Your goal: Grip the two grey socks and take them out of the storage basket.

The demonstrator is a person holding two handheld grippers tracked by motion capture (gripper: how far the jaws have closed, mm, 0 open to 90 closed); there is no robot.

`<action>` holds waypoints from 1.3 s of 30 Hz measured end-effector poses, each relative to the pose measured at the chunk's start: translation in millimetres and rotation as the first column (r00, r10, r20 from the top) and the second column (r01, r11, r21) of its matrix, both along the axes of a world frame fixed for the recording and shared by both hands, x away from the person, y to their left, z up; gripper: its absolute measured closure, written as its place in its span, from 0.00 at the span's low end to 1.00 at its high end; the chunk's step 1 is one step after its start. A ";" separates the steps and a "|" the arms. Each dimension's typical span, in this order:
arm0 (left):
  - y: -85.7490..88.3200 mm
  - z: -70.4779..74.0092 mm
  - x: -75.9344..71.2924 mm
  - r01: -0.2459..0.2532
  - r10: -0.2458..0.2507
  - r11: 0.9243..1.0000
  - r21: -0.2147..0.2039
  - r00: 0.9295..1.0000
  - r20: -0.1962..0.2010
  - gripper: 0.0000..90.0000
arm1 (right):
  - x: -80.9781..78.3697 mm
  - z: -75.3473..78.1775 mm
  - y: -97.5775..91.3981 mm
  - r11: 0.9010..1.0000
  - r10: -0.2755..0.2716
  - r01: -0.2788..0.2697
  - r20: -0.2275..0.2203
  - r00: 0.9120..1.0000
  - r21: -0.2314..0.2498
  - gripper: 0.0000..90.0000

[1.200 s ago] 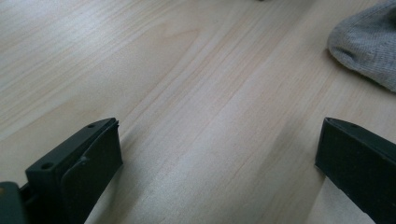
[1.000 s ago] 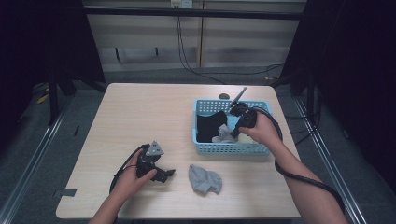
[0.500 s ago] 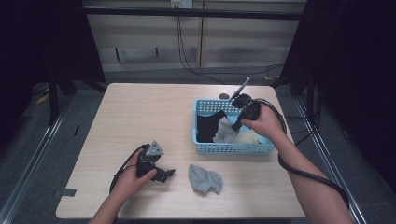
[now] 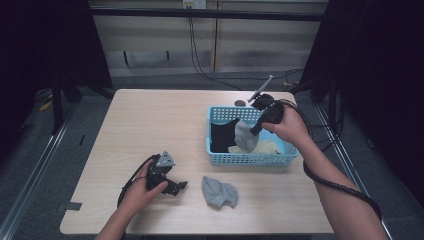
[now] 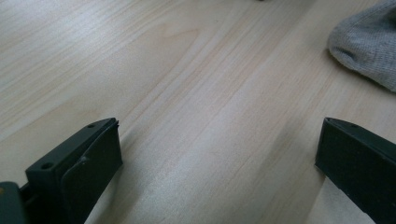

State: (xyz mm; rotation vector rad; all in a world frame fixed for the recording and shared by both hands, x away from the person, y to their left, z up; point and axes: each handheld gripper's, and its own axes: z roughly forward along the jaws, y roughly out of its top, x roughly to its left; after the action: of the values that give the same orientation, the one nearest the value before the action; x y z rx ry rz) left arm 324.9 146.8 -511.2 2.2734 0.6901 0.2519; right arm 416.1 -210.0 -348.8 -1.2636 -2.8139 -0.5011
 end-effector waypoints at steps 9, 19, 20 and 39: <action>0.0 0.1 0.0 0.000 0.000 1.000 0.000 1.000 -0.001 0.00 | -6.6 16.1 6.9 1.000 0.021 -0.021 0.015 1.000 -0.004 0.97; 0.0 0.1 0.0 0.000 0.000 1.000 0.000 1.000 -0.001 0.00 | -15.1 30.2 12.2 0.997 0.078 -0.078 0.022 0.997 -0.008 0.97; 0.0 0.1 0.0 0.000 0.000 1.000 0.000 1.000 -0.001 0.00 | -15.9 31.4 12.5 0.996 0.084 -0.084 0.023 0.996 -0.012 0.97; 0.0 0.0 0.0 0.000 0.000 1.000 0.000 1.000 0.000 0.00 | -49.1 51.5 31.8 0.979 0.202 -0.203 0.039 0.979 0.024 0.97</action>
State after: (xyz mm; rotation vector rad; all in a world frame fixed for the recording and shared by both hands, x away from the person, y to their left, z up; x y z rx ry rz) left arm 324.9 146.8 -511.2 2.2737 0.6906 0.2517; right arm 367.1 -178.1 -297.3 -0.9570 -2.9110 -0.5561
